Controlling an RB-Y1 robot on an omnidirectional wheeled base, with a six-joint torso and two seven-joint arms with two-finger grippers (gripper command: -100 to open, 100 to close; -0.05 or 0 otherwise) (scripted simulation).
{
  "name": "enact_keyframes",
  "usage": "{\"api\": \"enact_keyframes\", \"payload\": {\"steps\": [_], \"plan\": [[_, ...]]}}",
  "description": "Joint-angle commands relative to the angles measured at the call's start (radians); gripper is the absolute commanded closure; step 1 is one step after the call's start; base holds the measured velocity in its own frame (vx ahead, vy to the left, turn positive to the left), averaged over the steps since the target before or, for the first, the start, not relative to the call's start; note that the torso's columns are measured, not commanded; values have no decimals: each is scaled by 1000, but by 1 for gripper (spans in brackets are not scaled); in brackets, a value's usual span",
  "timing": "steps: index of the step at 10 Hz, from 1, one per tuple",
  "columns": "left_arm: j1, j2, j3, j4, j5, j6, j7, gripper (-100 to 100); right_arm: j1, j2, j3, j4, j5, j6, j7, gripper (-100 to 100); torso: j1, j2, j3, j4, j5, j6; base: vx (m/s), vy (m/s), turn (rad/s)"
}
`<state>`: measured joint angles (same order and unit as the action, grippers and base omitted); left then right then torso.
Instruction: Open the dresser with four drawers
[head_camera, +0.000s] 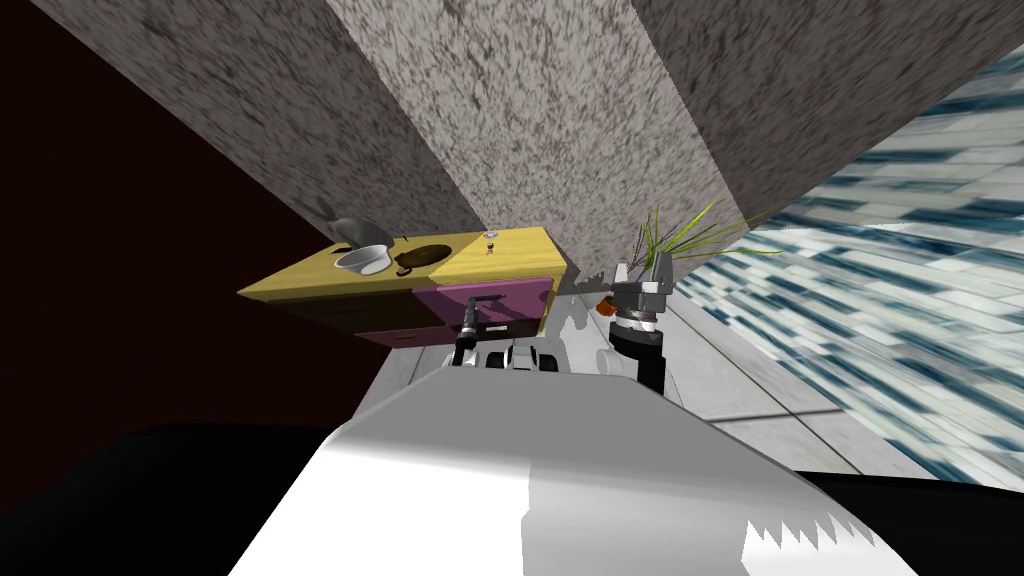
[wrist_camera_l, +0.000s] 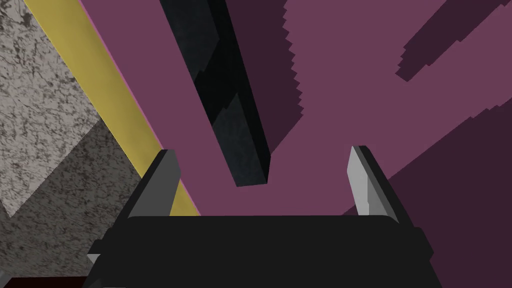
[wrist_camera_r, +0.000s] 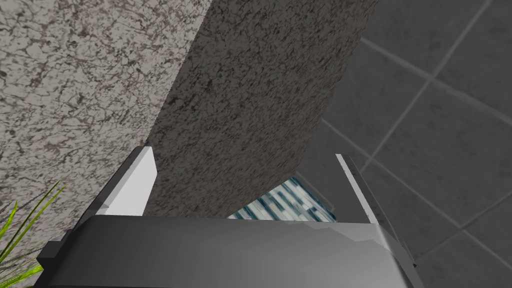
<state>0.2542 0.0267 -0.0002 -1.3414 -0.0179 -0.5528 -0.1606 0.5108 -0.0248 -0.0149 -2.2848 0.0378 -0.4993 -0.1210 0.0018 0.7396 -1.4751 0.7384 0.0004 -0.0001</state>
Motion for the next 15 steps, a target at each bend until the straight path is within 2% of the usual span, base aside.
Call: {"api": "enact_keyframes", "payload": {"steps": [1, 2, 3, 8, 15], "plan": [[-12, 2, 4, -27, 1, 38, -1, -100, 0, 0, 0, 0, 0, 0, 0, 0, 0, -3, -2, -1, 0, 0, 95, 1, -7], [-7, 2, 3, -23, 1, 27, 0, -100, 0, 0, 0, 0, 0, 0, 0, 0, -1, -5, -3, -1, 0, 0, 44, 1, -1], [-1, 0, 0, -3, 0, 4, 0, 100, 0, 0, 0, 0, 0, 0, 0, 0, -2, -2, -1, -1, 0, 0, -51, 12, 10], [-1, 2, -8, -47, -3, 48, 1, 100, 0, 0, 0, 0, 0, 0, 0, 0, -1, -1, 0, -2, 1, 0, -138, -21, 17], [16, 4, -20, -70, -5, 49, 5, 100, 0, 0, 0, 0, 0, 0, 0, 0, -2, -2, -1, -3, 1, 0, -151, -22, 14]]}}
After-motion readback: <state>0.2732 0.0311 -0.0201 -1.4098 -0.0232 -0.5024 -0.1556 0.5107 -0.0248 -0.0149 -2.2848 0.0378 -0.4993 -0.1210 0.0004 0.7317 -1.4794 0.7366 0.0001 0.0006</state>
